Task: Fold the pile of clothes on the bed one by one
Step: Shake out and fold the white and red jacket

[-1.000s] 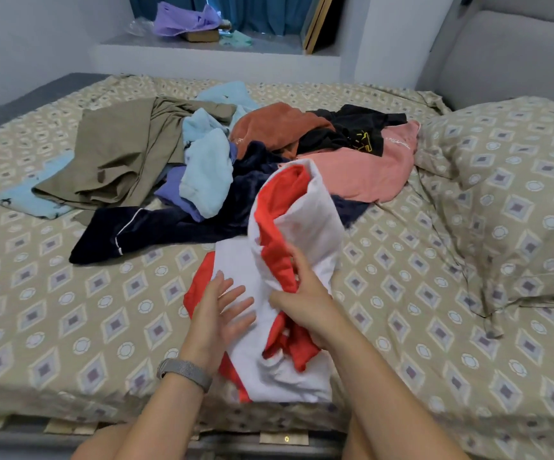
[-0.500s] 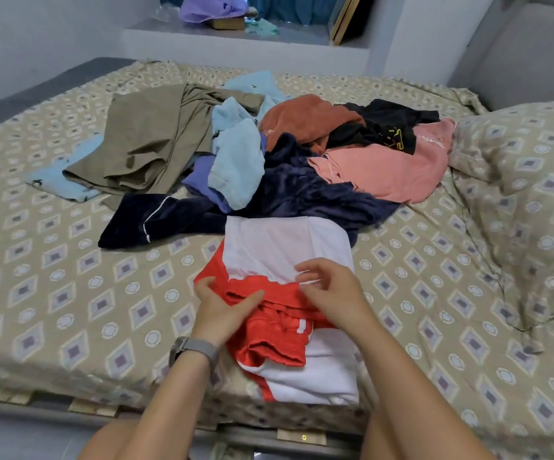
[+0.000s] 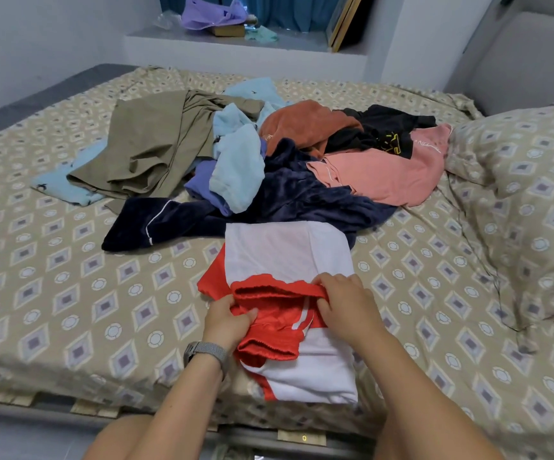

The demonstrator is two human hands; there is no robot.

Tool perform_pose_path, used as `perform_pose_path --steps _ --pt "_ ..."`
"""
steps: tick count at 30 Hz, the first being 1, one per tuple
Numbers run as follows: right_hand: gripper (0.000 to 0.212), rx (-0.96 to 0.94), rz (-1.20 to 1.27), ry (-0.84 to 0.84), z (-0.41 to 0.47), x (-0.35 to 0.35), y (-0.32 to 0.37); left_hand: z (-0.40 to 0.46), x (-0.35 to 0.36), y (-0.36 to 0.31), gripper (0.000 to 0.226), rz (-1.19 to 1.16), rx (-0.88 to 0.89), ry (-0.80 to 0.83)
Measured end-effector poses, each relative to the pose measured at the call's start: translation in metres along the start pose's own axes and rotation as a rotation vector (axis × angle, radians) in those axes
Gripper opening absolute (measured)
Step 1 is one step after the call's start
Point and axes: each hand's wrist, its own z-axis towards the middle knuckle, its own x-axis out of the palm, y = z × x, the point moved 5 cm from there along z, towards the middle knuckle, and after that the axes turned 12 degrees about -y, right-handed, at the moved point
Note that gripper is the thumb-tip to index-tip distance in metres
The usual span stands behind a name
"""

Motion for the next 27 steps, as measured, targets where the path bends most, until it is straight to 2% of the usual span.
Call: perform_pose_path --steps 2,5,7,10,12,14,16,19,23,25,27 --pt "0.039 0.025 0.125 -0.124 -0.001 -0.011 -0.003 -0.007 -0.001 -0.002 0.022 -0.047 0.027 -0.030" --pt "0.056 0.041 0.343 -0.290 -0.007 -0.030 -0.011 -0.018 0.002 0.003 0.036 -0.402 -0.170 -0.026" --pt "0.068 -0.035 0.314 -0.171 -0.014 -0.033 -0.008 -0.025 0.004 0.003 0.042 -0.585 -0.307 0.009" --pt "0.067 -0.167 0.077 0.128 -0.027 -0.015 -0.004 -0.034 0.002 0.000 0.029 -0.677 -0.421 0.069" --pt "0.068 -0.172 -0.015 0.210 -0.032 -0.004 -0.004 -0.037 -0.002 0.000 0.025 -0.583 -0.394 0.062" --pt "0.083 -0.138 -0.066 0.195 -0.036 0.003 -0.001 -0.032 -0.012 -0.002 0.042 -0.282 -0.202 -0.038" --pt "0.088 -0.086 -0.114 0.130 -0.039 0.007 0.003 -0.034 -0.022 -0.012 0.056 -0.002 0.024 -0.172" --pt "0.085 -0.042 -0.142 0.037 -0.042 0.017 0.013 -0.041 -0.021 -0.023 0.066 0.203 0.153 -0.170" --pt "0.062 -0.179 -0.058 -0.149 -0.044 0.016 0.023 -0.045 -0.015 -0.024 0.092 0.288 0.118 -0.210" --pt "0.056 -0.262 0.087 -0.133 -0.043 0.013 0.022 -0.047 -0.016 -0.027 0.109 0.231 0.080 -0.212" --pt "0.056 -0.353 0.170 -0.073 -0.040 0.010 0.025 -0.046 -0.015 -0.021 0.114 0.091 0.046 -0.142"
